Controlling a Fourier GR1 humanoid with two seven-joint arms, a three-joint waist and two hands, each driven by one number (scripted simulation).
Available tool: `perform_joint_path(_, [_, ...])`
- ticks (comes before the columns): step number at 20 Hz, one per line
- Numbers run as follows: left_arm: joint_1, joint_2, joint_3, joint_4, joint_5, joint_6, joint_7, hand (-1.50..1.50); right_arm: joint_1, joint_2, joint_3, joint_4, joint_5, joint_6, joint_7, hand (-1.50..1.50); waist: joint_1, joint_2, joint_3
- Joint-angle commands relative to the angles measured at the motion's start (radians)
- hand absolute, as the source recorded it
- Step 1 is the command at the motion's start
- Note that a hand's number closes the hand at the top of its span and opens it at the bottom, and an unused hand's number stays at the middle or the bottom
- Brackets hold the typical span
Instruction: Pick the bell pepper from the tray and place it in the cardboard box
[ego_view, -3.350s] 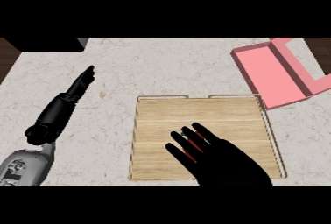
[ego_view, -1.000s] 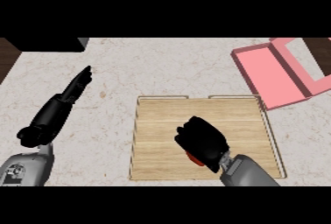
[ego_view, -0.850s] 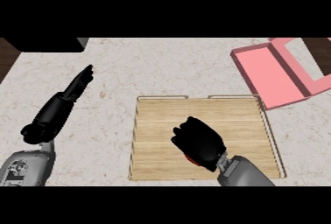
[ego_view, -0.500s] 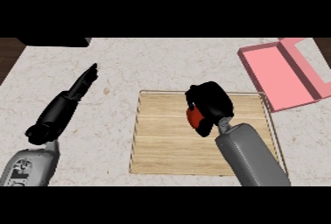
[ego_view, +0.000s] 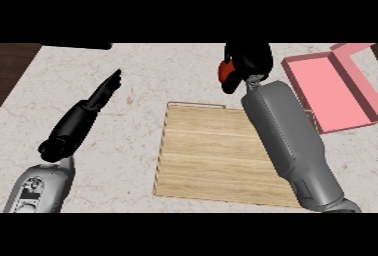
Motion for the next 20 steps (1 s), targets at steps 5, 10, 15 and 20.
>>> perform_joint_path(5, [0.029,0.000,0.010,0.023,-0.008,0.007,-0.036,0.00,-0.237,-0.026,-0.149,0.162,0.059,-0.242,0.248,1.50,-0.018,-0.007,-0.001])
perform_joint_path(10, [-0.003,0.006,0.028,0.026,-0.009,0.016,-0.022,0.00,-0.307,-0.077,-0.219,0.244,0.089,-0.397,0.358,1.50,-0.030,-0.010,-0.001])
perform_joint_path(15, [-0.034,0.007,0.052,0.039,0.002,0.018,0.012,0.00,-0.314,-0.184,-0.294,0.347,0.072,-0.477,0.362,1.50,-0.049,-0.012,0.000])
perform_joint_path(20, [0.035,-0.013,0.006,-0.003,-0.023,0.015,-0.005,0.00,-0.342,-0.321,-0.339,0.480,0.056,-0.498,0.279,1.50,-0.042,-0.012,0.000])
